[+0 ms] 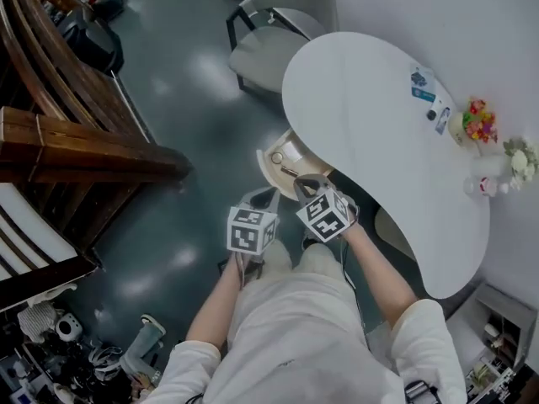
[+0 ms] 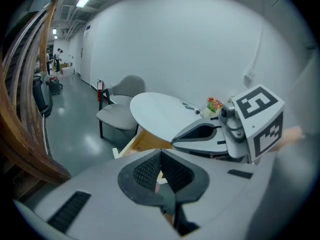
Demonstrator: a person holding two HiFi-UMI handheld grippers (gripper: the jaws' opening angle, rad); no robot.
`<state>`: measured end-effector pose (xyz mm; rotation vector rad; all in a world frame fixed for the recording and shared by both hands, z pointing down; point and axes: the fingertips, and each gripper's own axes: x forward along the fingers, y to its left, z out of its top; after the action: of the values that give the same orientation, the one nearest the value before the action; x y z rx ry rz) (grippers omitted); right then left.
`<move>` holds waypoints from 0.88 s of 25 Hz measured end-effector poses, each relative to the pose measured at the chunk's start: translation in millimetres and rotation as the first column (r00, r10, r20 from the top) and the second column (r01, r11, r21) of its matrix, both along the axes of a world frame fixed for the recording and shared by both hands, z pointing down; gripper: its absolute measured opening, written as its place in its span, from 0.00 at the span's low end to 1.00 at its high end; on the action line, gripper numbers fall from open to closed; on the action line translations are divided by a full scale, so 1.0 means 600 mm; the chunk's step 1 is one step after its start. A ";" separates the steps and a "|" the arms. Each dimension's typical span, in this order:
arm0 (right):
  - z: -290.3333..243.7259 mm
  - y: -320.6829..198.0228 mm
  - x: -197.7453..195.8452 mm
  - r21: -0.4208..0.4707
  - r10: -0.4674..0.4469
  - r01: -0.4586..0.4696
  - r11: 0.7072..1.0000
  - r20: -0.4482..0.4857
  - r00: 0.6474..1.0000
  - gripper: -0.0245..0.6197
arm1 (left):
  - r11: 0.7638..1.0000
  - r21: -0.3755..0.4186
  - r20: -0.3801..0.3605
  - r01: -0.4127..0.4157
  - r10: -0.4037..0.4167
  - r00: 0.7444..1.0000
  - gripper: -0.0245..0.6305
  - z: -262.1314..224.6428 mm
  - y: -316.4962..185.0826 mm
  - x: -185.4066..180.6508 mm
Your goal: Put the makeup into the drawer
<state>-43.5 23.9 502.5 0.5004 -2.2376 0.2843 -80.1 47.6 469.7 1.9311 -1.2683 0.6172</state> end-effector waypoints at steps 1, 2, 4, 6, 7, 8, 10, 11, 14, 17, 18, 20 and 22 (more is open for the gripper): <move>-0.020 0.003 0.009 -0.002 0.017 -0.017 1.000 0.024 1.000 0.06 | 1.000 0.008 -0.001 0.000 0.000 1.000 0.05 -0.014 0.001 0.009; -0.039 0.008 0.018 -0.004 0.032 -0.032 0.999 0.048 0.998 0.06 | 1.000 0.017 -0.001 -0.001 0.001 1.000 0.05 -0.027 0.003 0.017; -0.073 0.019 0.034 -0.007 0.062 -0.061 0.998 0.096 0.993 0.06 | 0.999 0.038 -0.001 -0.007 0.007 1.000 0.05 -0.052 0.008 0.029; -0.105 0.029 0.051 -0.012 0.094 -0.094 0.996 0.141 0.986 0.06 | 0.998 0.060 -0.001 -0.011 0.012 1.000 0.05 -0.075 0.013 0.037; -0.121 0.031 0.060 -0.010 0.111 -0.111 0.994 0.165 0.980 0.06 | 0.997 0.071 -0.003 -0.012 0.012 1.000 0.05 -0.086 0.015 0.041; -0.138 0.033 0.068 -0.006 0.126 -0.127 0.992 0.192 0.973 0.06 | 0.997 0.081 -0.009 -0.011 0.012 1.000 0.05 -0.097 0.016 0.044; -0.167 0.038 0.083 0.009 0.139 -0.146 0.989 0.256 0.957 0.06 | 0.994 0.105 -0.024 -0.007 0.010 1.000 0.05 -0.120 0.017 0.052; -0.180 0.041 0.091 0.019 0.143 -0.155 0.988 0.288 0.947 0.06 | 0.993 0.118 -0.029 -0.007 0.010 1.000 0.05 -0.130 0.018 0.056; -0.207 0.045 0.118 0.021 0.178 -0.200 0.980 0.367 0.913 0.06 | 0.989 0.145 -0.035 -0.013 0.018 0.999 0.05 -0.147 0.023 0.067; -0.230 0.040 0.138 0.006 0.231 -0.258 0.966 0.428 0.874 0.05 | 0.988 0.156 -0.043 -0.021 0.028 0.999 0.05 -0.152 0.020 0.072; -0.238 0.039 0.141 0.007 0.240 -0.271 0.963 0.441 0.865 0.05 | 0.987 0.158 -0.046 -0.022 0.029 0.998 0.05 -0.152 0.017 0.072; -0.255 0.037 0.140 0.016 0.239 -0.279 0.960 0.468 0.851 0.05 | 0.986 0.166 -0.053 -0.014 0.023 0.998 0.05 -0.153 0.008 0.068; -0.265 0.042 0.134 0.028 0.227 -0.275 0.961 0.489 0.842 0.05 | 0.985 0.171 -0.068 0.010 0.002 0.998 0.05 -0.152 0.005 0.058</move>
<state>37.2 49.2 343.8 0.8583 -2.6801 0.4823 -45.1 50.6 378.2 2.0705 -1.3187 0.4478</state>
